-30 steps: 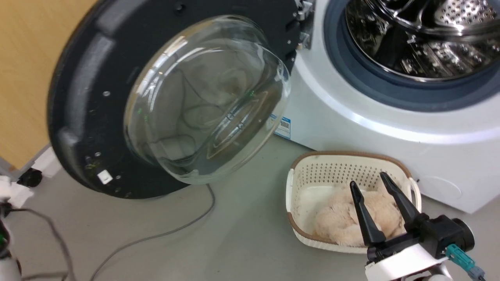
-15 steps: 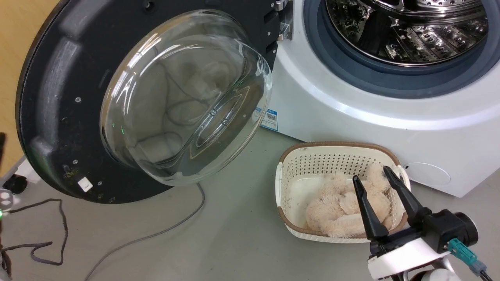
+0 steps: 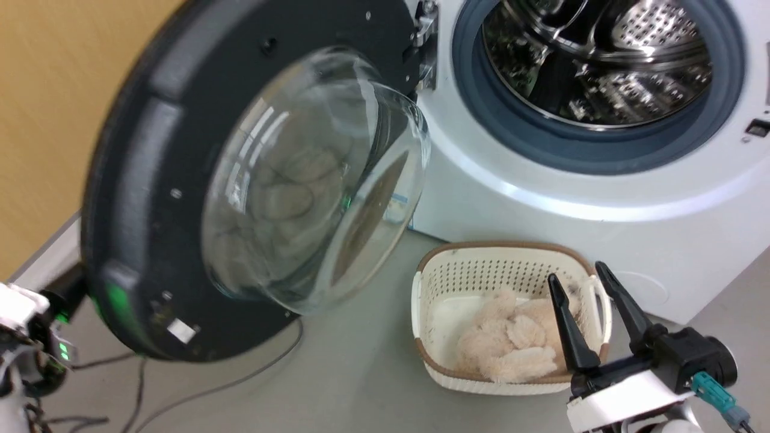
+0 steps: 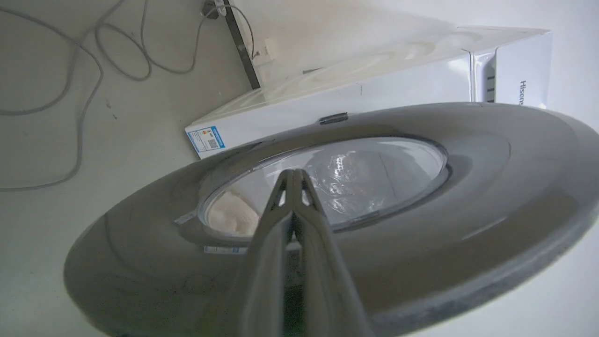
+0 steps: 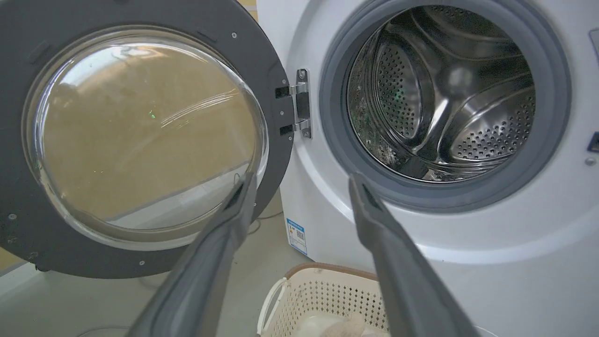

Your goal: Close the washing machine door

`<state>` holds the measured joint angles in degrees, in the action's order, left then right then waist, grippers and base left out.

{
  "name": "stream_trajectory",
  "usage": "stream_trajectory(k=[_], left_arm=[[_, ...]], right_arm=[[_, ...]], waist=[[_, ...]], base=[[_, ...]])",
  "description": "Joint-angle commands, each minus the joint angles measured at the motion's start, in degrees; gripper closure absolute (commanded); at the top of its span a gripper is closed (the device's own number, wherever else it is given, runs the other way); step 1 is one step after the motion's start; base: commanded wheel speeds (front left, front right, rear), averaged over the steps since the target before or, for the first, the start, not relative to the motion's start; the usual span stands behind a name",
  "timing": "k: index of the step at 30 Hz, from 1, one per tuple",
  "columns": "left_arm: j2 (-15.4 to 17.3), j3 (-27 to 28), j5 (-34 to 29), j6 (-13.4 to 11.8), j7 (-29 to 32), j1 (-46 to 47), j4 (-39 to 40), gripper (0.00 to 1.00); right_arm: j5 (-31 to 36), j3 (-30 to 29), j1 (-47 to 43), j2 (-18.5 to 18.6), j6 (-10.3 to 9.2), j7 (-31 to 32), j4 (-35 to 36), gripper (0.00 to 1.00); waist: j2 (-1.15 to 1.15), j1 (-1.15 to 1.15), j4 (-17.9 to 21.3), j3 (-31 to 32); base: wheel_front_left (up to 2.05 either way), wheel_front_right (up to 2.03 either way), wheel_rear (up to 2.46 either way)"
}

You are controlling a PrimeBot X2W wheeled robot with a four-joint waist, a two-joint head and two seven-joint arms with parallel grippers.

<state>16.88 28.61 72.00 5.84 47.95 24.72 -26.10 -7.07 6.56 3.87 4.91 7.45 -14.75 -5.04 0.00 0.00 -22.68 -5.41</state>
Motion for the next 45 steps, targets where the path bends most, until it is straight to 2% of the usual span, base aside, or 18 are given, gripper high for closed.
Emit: stream_trajectory(k=[1,7,15,21,27,34,40,45], left_arm=[[-0.6,-0.3,0.4,0.4,0.6,-1.2,0.9,1.00],[-4.2,-3.2,1.3,-0.8,5.8,-7.6,10.9,1.00],[-11.0,-10.1,2.7,-4.7,12.9,-18.0,27.9,1.00],[-13.4,-15.7,5.2,-7.5,13.8,-22.4,35.5,1.00],[-13.9,-21.5,7.7,-7.8,10.5,-23.4,36.4,1.00],[-14.0,-28.1,11.2,-6.2,4.2,-22.7,33.2,1.00],[-14.0,-32.8,11.8,-4.3,-4.8,-18.2,29.4,1.00],[-14.0,-34.9,16.0,-4.3,-12.9,-12.0,24.0,1.00]], right_arm=[[0.2,-0.2,-0.7,-0.4,0.03,-0.2,0.0,0.00],[0.0,-1.3,-2.1,-1.2,0.03,-0.2,0.0,0.00],[0.4,-2.3,-3.1,-1.6,0.03,-0.2,0.2,0.00],[0.9,-2.6,-2.8,-1.8,0.03,-0.2,0.4,0.00],[1.5,-2.7,-1.8,-1.8,0.03,-0.2,0.6,0.00],[1.8,-2.8,-0.4,-1.7,0.03,-0.2,1.3,0.00],[1.5,-3.0,0.3,-1.8,0.03,-0.2,1.8,0.00],[1.0,-2.9,0.8,-1.9,0.03,-0.2,2.1,0.00]], waist=[[0.00,0.00,0.5,0.8],[0.00,0.00,2.0,3.2],[0.00,0.00,5.6,4.1],[0.00,0.00,9.5,2.7],[0.00,0.00,15.1,0.7],[0.00,0.00,23.4,-2.3],[0.00,0.00,29.8,-5.6],[0.00,0.00,34.4,-7.7]], base=[[0.00,0.00,0.00],[0.00,0.00,0.00],[0.00,0.00,0.00],[0.00,0.00,0.00],[0.00,0.00,0.00],[0.00,0.00,0.00],[0.00,0.00,0.00],[0.00,0.00,0.00]])
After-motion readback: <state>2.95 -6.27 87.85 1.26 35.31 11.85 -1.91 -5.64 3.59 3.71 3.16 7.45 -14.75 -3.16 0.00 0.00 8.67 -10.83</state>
